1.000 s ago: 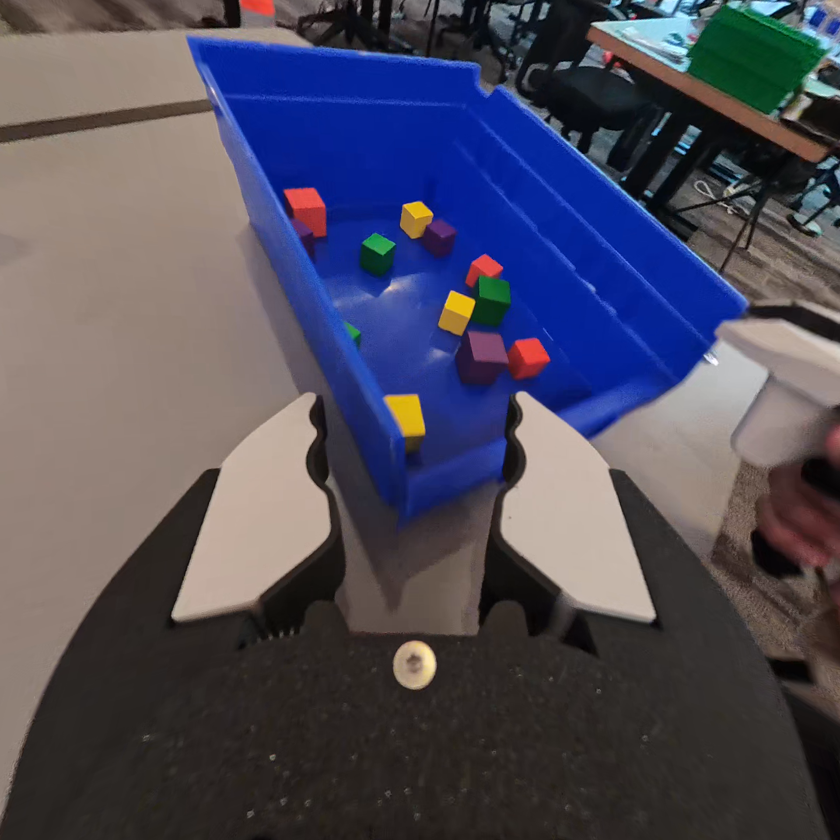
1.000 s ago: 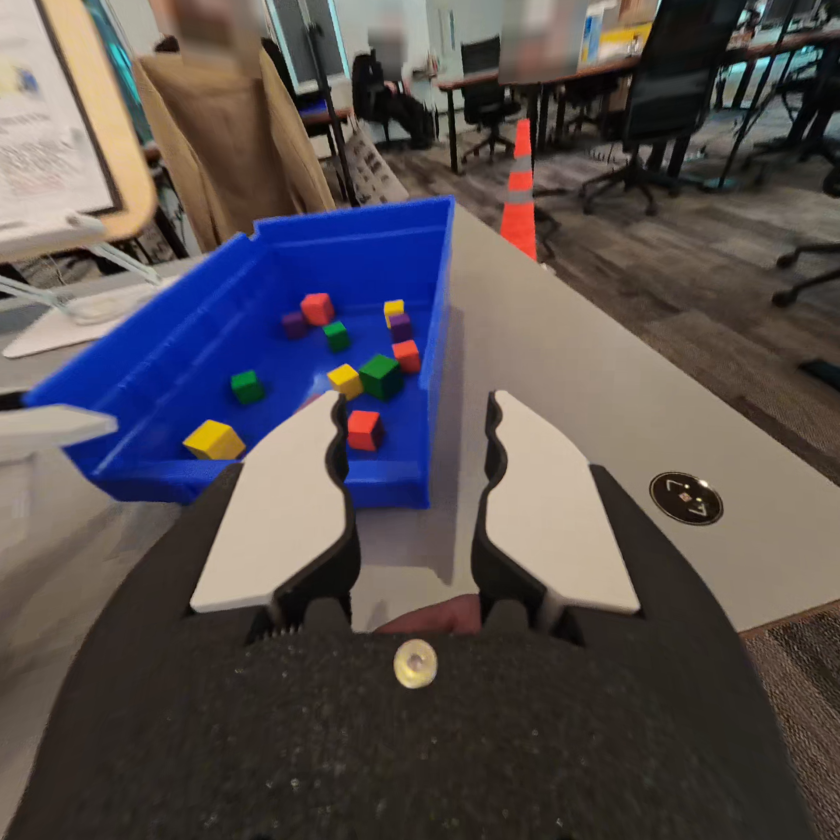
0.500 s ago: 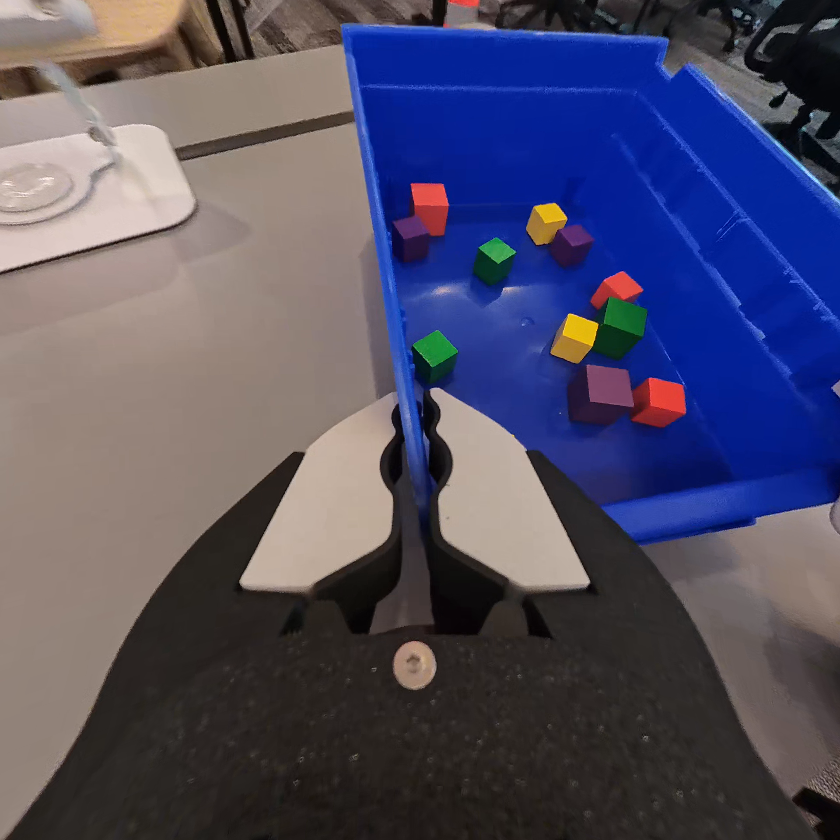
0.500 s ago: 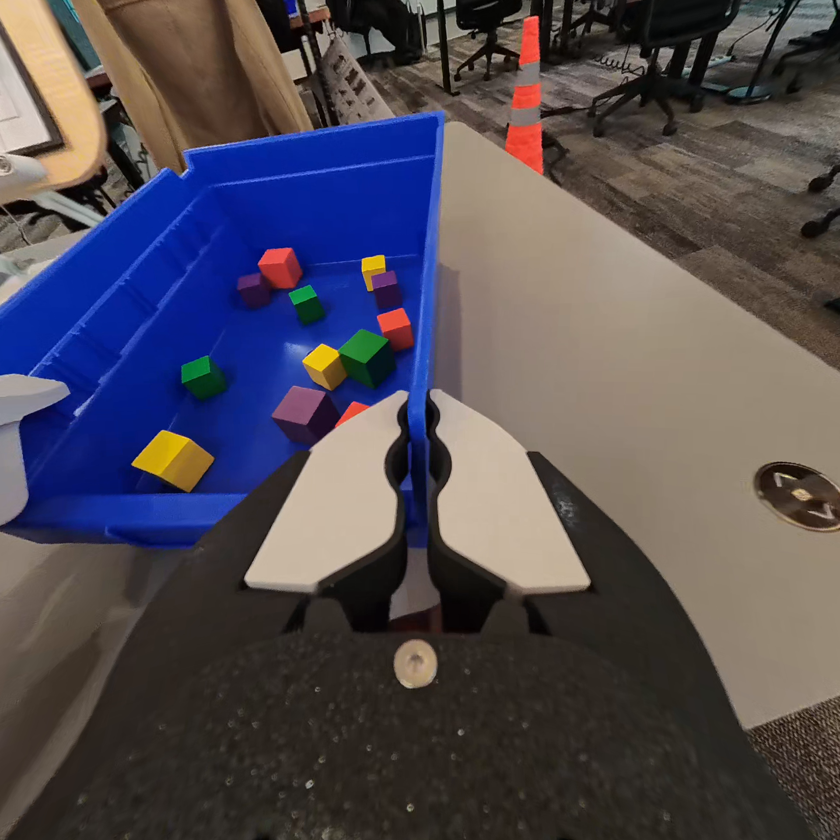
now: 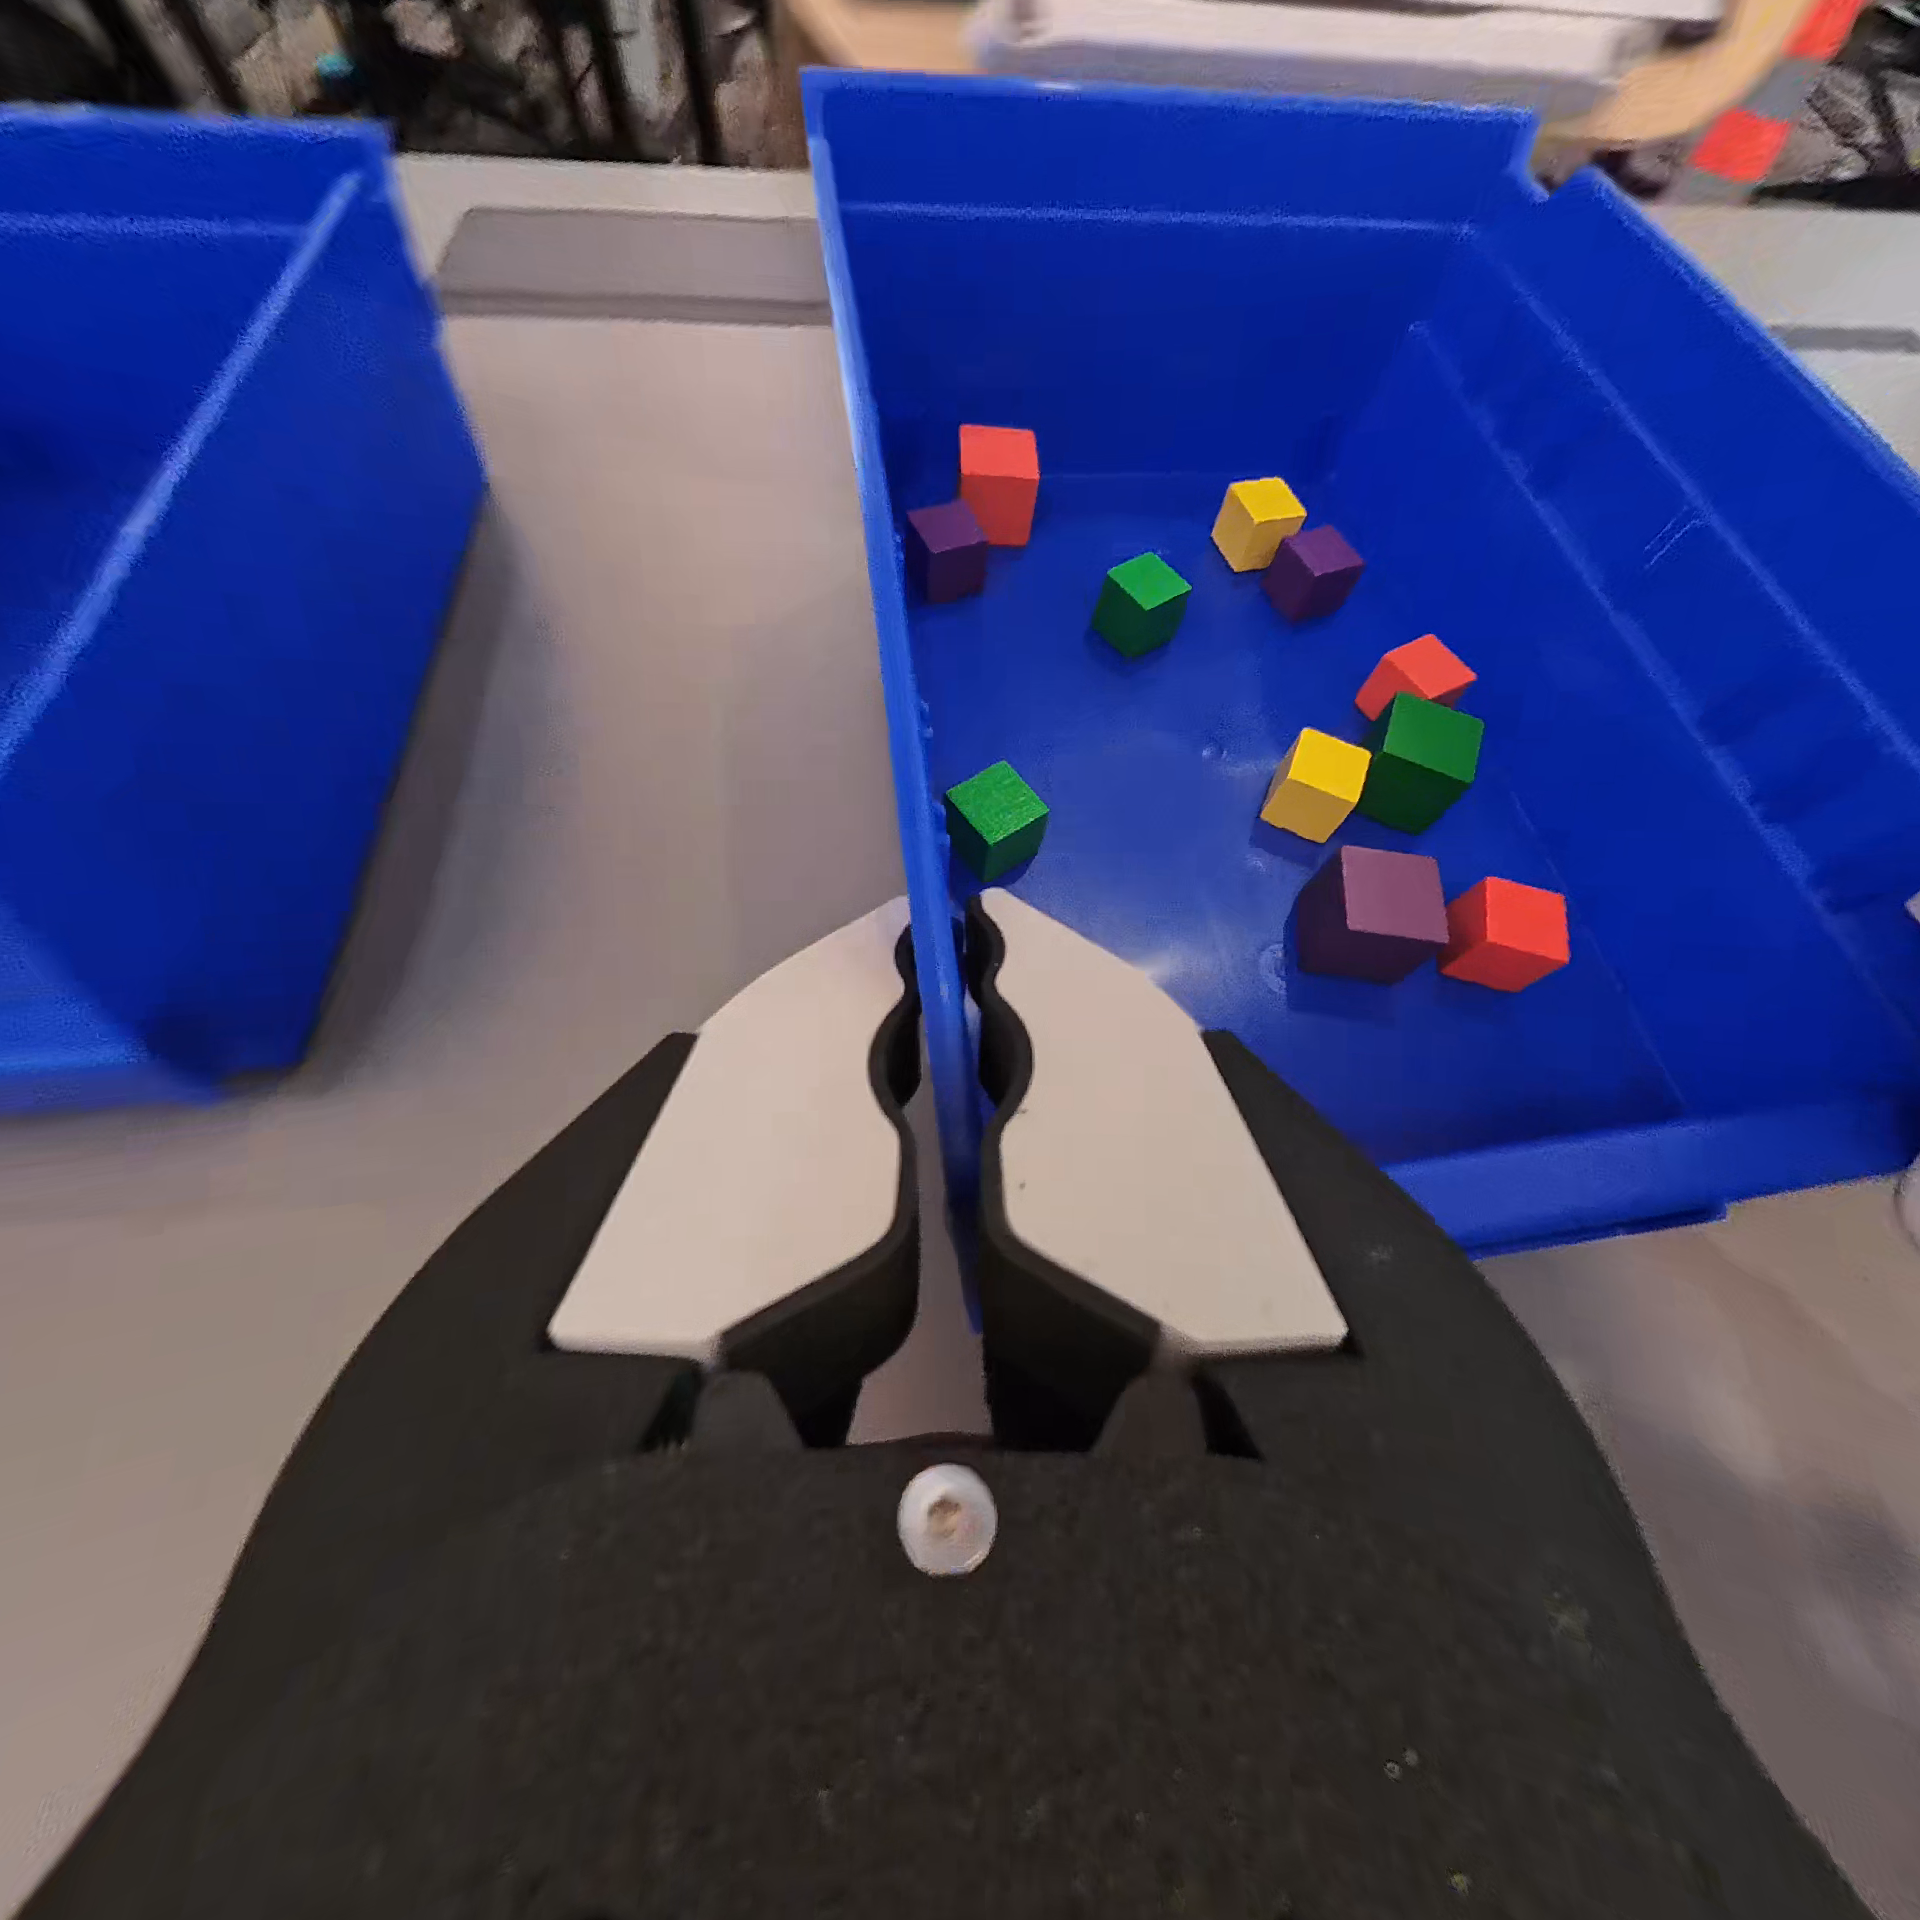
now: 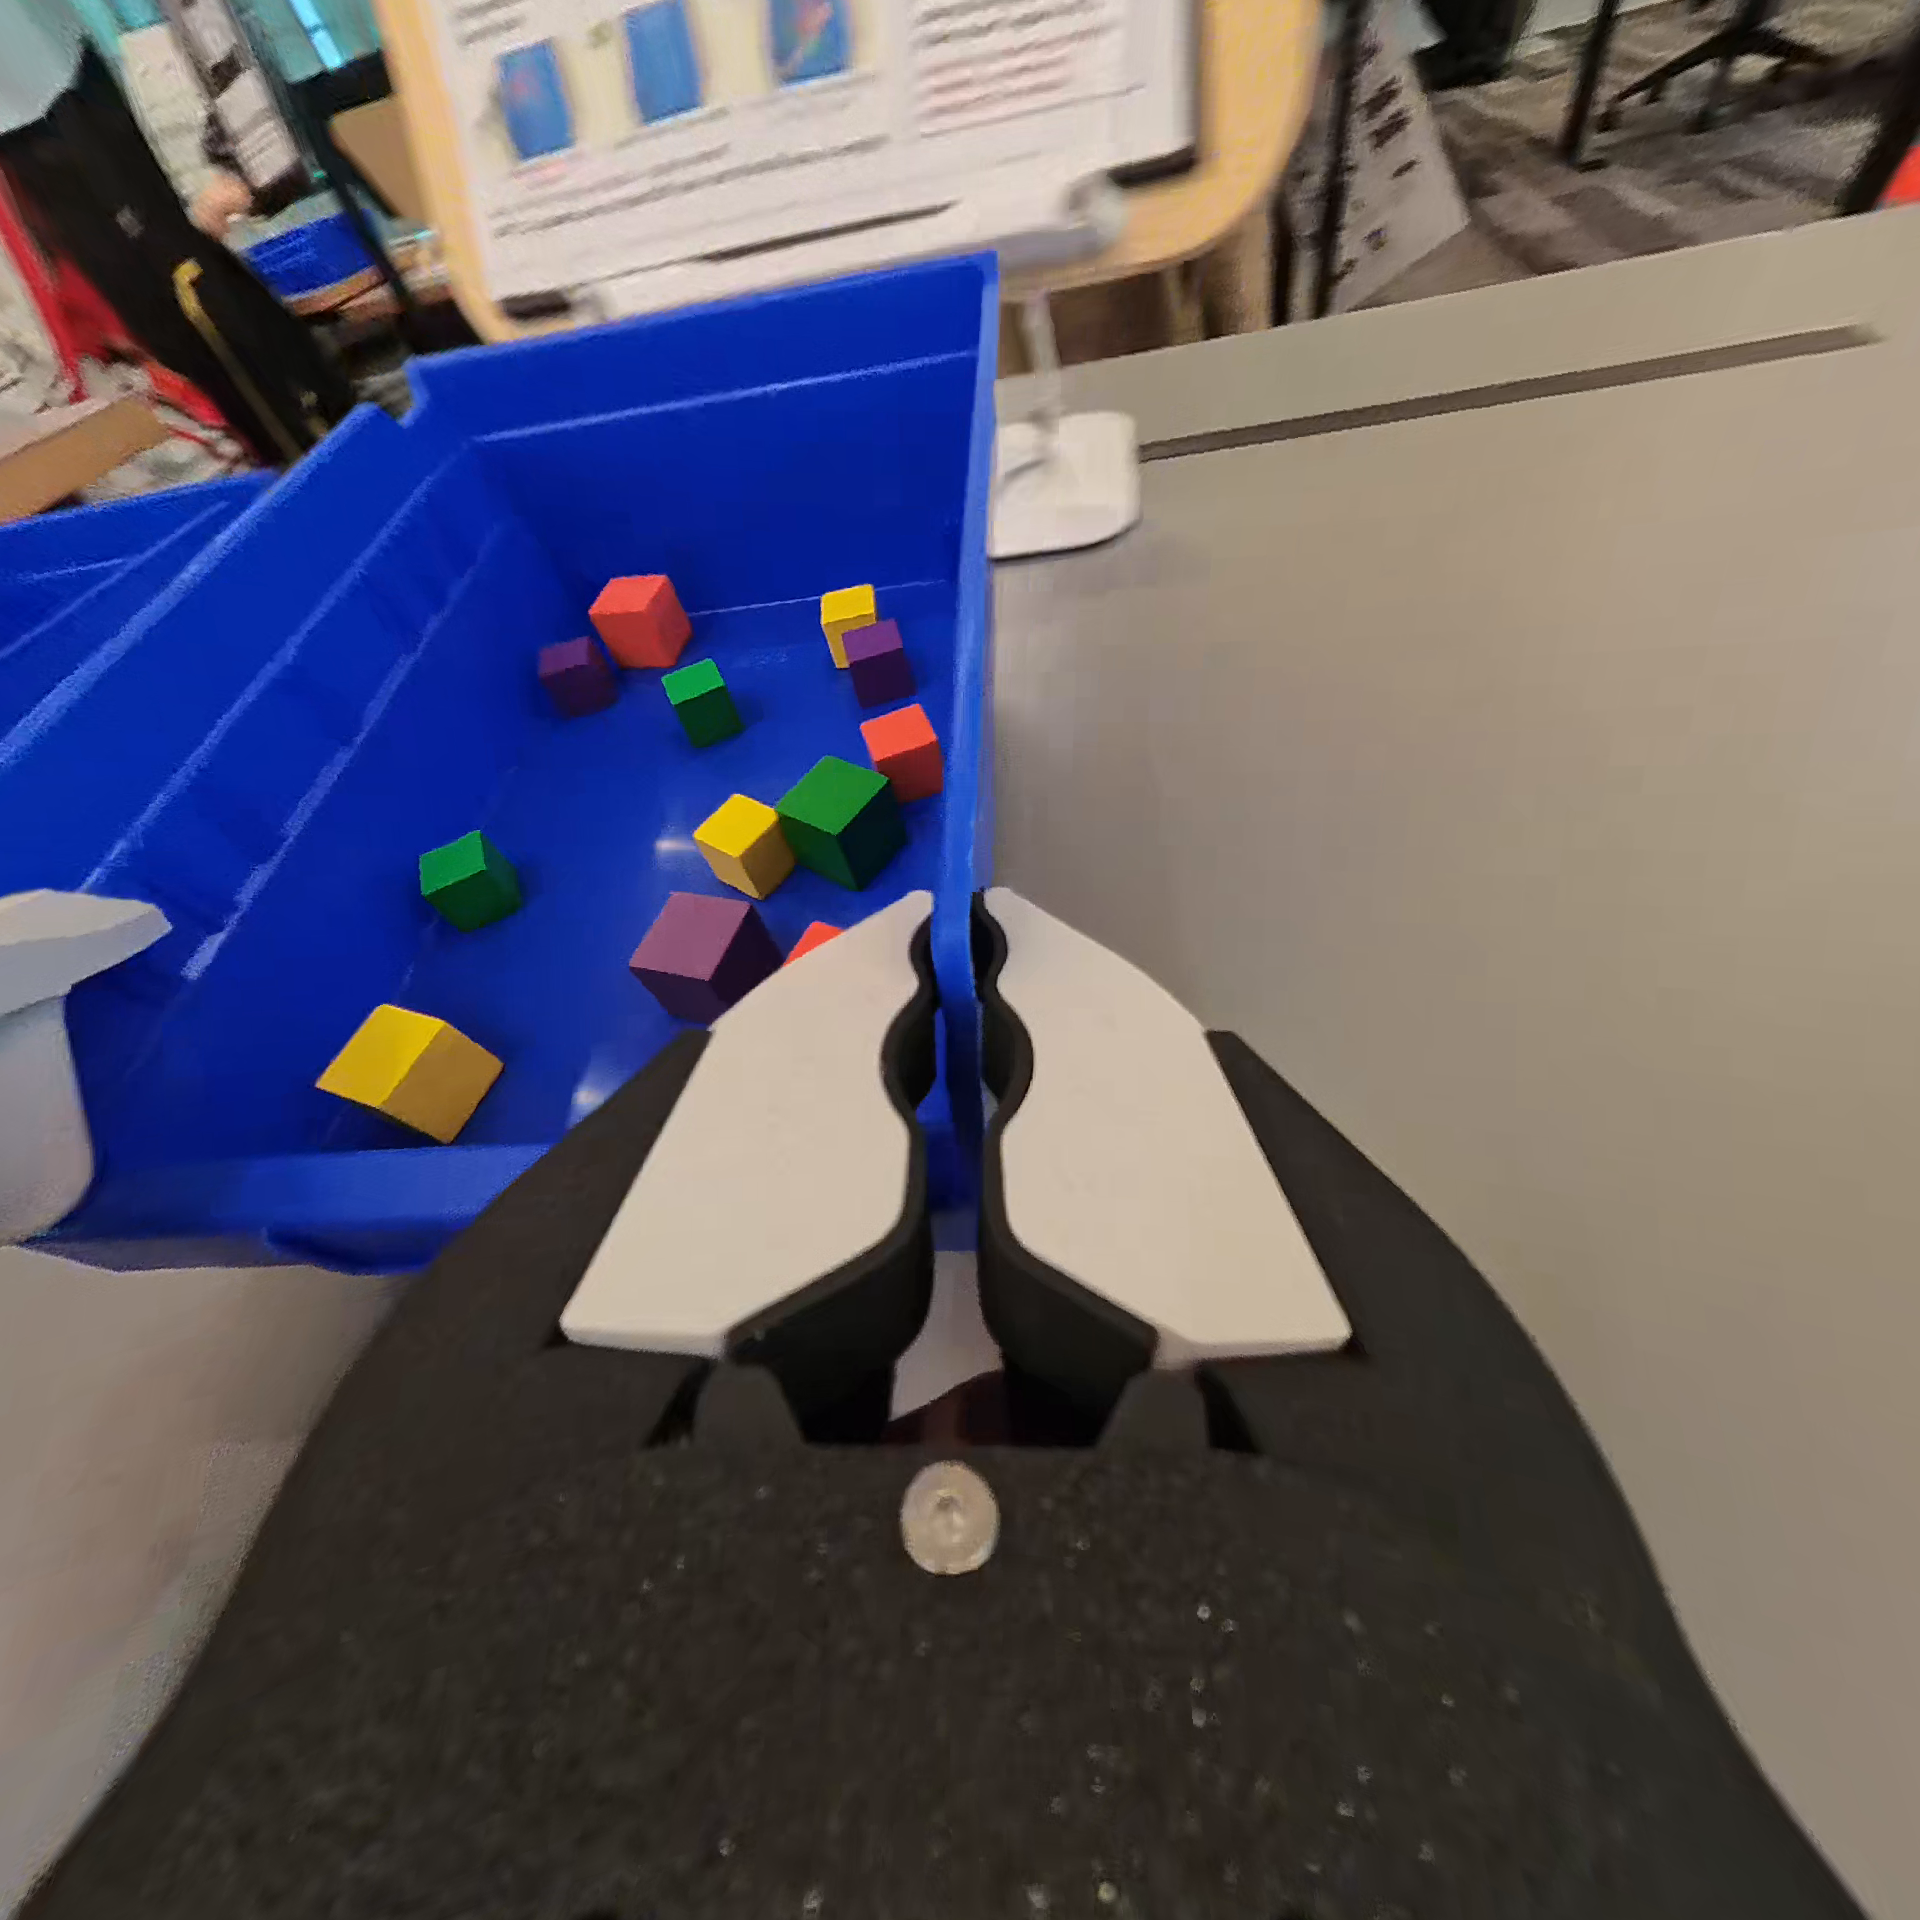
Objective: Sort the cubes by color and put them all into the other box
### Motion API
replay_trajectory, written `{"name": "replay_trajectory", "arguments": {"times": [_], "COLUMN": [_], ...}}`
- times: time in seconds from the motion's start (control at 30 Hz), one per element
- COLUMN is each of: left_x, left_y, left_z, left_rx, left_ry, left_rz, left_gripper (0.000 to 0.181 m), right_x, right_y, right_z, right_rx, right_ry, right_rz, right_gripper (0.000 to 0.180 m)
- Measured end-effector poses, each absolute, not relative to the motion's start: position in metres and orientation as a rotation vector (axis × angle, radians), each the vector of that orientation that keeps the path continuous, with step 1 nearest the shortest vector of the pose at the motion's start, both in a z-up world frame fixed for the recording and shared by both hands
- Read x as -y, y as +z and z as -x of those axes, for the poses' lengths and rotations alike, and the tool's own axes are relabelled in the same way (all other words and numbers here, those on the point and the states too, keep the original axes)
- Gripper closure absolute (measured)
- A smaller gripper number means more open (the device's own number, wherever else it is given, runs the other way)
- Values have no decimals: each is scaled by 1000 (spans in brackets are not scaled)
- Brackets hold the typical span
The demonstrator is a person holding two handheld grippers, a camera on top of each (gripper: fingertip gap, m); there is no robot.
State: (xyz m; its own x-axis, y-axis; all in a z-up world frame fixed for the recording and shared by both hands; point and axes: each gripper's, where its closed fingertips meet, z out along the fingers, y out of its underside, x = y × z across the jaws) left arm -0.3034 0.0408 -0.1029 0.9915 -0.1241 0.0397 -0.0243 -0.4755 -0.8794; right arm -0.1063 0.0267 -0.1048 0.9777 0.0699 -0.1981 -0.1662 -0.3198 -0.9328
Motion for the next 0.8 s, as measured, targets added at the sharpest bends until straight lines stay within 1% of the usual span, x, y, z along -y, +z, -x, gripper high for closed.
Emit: {"name": "replay_trajectory", "arguments": {"times": [0.17,0.3,0.33,0.37,0.4,0.43,0.47,0.5,0.53,0.6,0.67,0.73,0.77,0.8], "left_x": [-50,-55,-54,-53,-50,-47,-42,-37,-32,-23,-19,-24,-31,-38], "left_y": [-115,-124,-124,-125,-124,-119,-107,-89,-68,-29,-5,0,-6,-18], "left_z": [376,391,390,388,386,386,389,394,404,441,486,539,566,592], "left_rx": [44,119,123,103,90,97,108,113,119,146,147,164,182,189], "left_ry": [-81,-151,-163,-166,-164,-164,-170,-180,-176,-101,-13,61,82,96], "left_rz": [2100,2062,2058,2069,2080,2068,2027,1969,1913,1856,1870,1900,1924,1965], "left_gripper": [176,175,172,164,145,121,120,124,122,120,121,121,120,114], "right_x": [-46,-51,-51,-51,-49,-47,-43,-37,-29,-10,4,15,18,20], "right_y": [-117,-123,-123,-122,-121,-120,-115,-108,-100,-84,-74,-69,-68,-67], "right_z": [182,200,202,205,207,207,204,199,194,187,183,181,178,177], "right_rx": [27,59,67,83,111,133,141,155,176,231,273,321,322,317], "right_ry": [331,323,342,381,414,432,442,451,464,510,583,661,697,744], "right_rz": [1926,1903,1901,1896,1895,1897,1878,1845,1802,1705,1651,1626,1625,1625], "right_gripper": [176,174,171,164,156,147,133,127,123,124,125,127,129,133]}}
